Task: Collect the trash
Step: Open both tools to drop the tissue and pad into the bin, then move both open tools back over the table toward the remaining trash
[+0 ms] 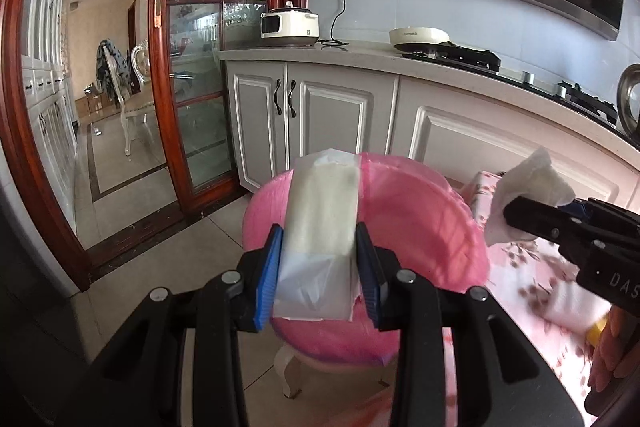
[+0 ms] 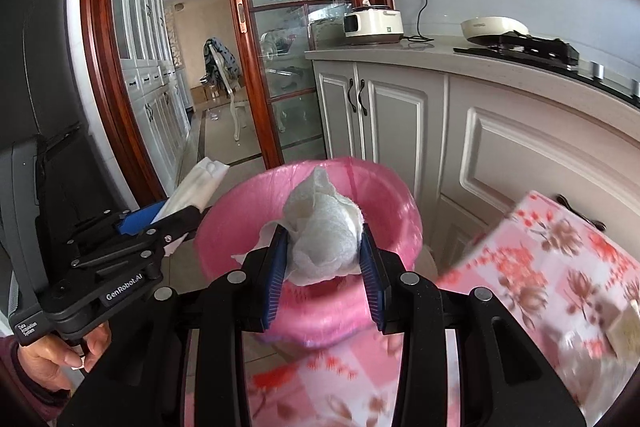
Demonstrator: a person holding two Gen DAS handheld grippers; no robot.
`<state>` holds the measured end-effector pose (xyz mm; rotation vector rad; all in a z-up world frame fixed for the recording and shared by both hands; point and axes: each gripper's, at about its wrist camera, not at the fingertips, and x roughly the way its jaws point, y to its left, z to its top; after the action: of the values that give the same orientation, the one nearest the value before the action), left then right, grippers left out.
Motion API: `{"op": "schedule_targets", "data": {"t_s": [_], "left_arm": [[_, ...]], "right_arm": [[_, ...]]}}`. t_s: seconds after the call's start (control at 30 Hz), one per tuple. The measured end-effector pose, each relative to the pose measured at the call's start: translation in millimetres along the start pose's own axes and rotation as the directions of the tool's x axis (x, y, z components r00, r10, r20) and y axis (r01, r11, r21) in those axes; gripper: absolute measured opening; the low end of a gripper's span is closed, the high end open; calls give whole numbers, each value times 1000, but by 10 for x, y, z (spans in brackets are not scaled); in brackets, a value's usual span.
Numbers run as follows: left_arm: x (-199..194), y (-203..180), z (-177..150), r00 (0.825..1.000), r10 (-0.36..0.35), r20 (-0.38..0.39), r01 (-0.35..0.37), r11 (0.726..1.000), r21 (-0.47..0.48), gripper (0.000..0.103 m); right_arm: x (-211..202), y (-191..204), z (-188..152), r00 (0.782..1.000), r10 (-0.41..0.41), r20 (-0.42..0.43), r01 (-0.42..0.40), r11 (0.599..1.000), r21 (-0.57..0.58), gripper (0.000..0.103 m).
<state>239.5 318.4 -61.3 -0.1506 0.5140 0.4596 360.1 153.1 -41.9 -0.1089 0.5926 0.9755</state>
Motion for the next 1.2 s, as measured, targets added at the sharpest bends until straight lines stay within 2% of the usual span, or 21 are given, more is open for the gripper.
{"op": "schedule_targets", "data": {"t_s": [0.1, 0.17, 0.2, 0.27, 0.43, 0.53, 0.6, 0.7, 0.73, 0.83, 0.9, 1.03, 1.2], "left_arm": [[240, 44, 141, 1000, 1, -3, -1, 1000, -12, 39], [361, 86, 187, 1000, 2, -8, -3, 1000, -27, 44], [441, 114, 211, 1000, 2, -16, -3, 999, -41, 51], [547, 173, 234, 1000, 5, -22, -6, 998, -65, 56], [479, 206, 188, 1000, 28, -10, -29, 998, -54, 60], [311, 190, 114, 999, 44, 5, -44, 997, -57, 68], [161, 133, 42, 999, 49, 17, -48, 997, -59, 76], [-54, -3, -78, 999, 41, 32, -39, 997, -62, 87], [-124, -63, -126, 999, 35, 33, -33, 997, -63, 88], [-337, -295, -278, 999, -23, 32, 25, 998, -62, 91], [-472, -472, -378, 998, -46, 34, 47, 997, -54, 98], [-688, -895, -565, 991, -133, 34, 133, 991, -14, 98], [-817, -1377, -770, 975, -224, -14, 224, 973, 46, 98]], "right_arm": [[186, -45, 107, 1000, -2, 2, 2, 1000, 9, 40], [293, -81, 135, 1000, 10, -5, -10, 1000, 24, 56], [338, -102, 136, 1000, 13, -8, -13, 999, 31, 58], [366, -121, 126, 1000, 10, -12, -10, 1000, 29, 64], [178, -163, 8, 1000, -17, -2, 17, 999, 31, 64], [-35, -212, -83, 999, -39, 6, 39, 998, 48, 64], [-224, -257, -182, 998, -59, 7, 58, 996, 64, 64], [-485, -319, -351, 996, -93, 2, 92, 992, 88, 64], [-573, -349, -412, 994, -105, 0, 104, 990, 95, 65], [-860, -436, -624, 988, -157, -5, 156, 981, 115, 73], [-1047, -523, -759, 984, -177, -9, 177, 974, 145, 75], [-1425, -695, -1019, 971, -239, -13, 237, 953, 190, 79], [-1940, -961, -1333, 944, -329, 4, 317, 913, 255, 80]]}}
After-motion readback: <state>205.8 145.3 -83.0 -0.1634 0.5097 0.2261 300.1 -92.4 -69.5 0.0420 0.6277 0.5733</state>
